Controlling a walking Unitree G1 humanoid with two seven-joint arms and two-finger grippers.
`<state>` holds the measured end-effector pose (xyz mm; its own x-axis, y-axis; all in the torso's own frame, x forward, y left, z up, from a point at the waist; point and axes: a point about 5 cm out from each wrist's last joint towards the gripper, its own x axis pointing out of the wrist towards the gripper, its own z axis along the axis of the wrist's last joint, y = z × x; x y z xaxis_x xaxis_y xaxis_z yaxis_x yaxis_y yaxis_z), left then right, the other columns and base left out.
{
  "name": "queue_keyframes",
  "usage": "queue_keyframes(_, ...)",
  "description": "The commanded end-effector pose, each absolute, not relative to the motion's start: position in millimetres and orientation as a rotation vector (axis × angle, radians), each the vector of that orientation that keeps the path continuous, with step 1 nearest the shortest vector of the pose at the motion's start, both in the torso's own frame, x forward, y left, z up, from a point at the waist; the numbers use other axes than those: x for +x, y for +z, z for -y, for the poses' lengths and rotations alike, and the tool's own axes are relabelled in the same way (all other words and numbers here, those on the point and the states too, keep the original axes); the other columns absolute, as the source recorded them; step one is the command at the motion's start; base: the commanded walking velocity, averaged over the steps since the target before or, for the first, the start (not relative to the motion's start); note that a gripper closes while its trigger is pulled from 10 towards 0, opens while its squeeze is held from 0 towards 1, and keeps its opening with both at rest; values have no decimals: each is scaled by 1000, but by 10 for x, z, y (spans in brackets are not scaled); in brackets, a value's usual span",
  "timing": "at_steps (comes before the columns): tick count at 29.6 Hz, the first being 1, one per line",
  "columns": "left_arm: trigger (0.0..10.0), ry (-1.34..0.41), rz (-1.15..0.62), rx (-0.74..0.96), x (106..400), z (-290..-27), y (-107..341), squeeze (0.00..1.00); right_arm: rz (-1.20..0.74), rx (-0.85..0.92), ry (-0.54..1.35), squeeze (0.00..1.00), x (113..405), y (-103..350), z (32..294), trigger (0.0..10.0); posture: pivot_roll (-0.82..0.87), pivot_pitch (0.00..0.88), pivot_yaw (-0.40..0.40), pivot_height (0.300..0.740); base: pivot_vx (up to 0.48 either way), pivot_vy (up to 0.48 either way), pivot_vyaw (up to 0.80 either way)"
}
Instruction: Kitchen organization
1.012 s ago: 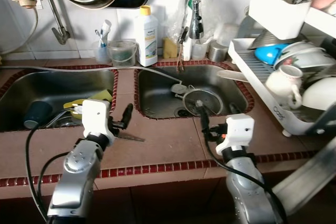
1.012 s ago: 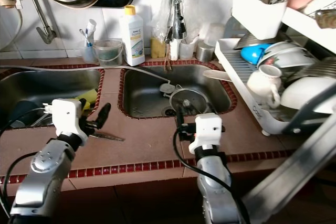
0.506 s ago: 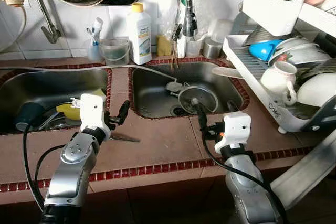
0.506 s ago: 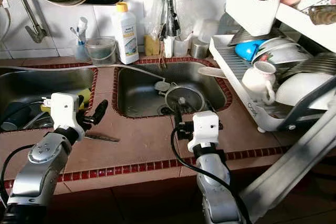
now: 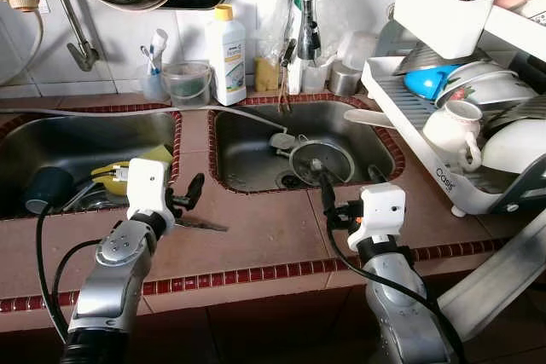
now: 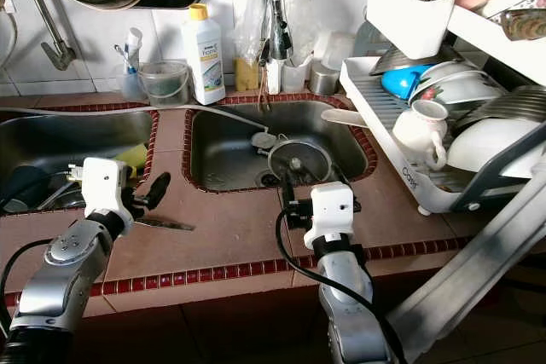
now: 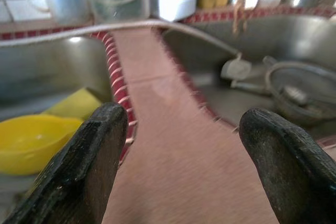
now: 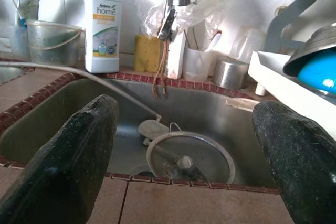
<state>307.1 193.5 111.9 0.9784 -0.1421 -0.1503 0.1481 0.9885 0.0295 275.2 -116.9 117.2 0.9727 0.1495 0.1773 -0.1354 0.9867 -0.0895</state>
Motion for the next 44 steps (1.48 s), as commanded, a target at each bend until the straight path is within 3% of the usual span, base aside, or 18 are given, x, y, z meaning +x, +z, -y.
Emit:
queue_keyframes(1, 10000, -125, -136, 65, 3116, -2000, 1173, 0, 211, -82, 140, 0, 2742, 1232, 1167, 10000, -120, 0, 4, 740, 0, 0, 0)
queue_keyframes(14, 10000, -35, -116, -29, 3156, -2359, 1260, 0, 207, -98, 163, 0, 2717, 1212, 1157, 10000, -115, 0, -3, 740, 0, 0, 0)
queue_keyframes(29, 10000, -56, -95, 9, 3002, -2511, 1206, 0, 201, -126, 177, 0, 2716, 1198, 1159, 10000, -93, 8, -17, 740, 0, 0, 0)
queue_keyframes(44, 10000, -9, -79, 1, 2997, -2629, 1222, 0, 110, -145, 627, 0, 2463, 1050, 620, 10000, -86, 20, -30, 740, 0, 0, 0)
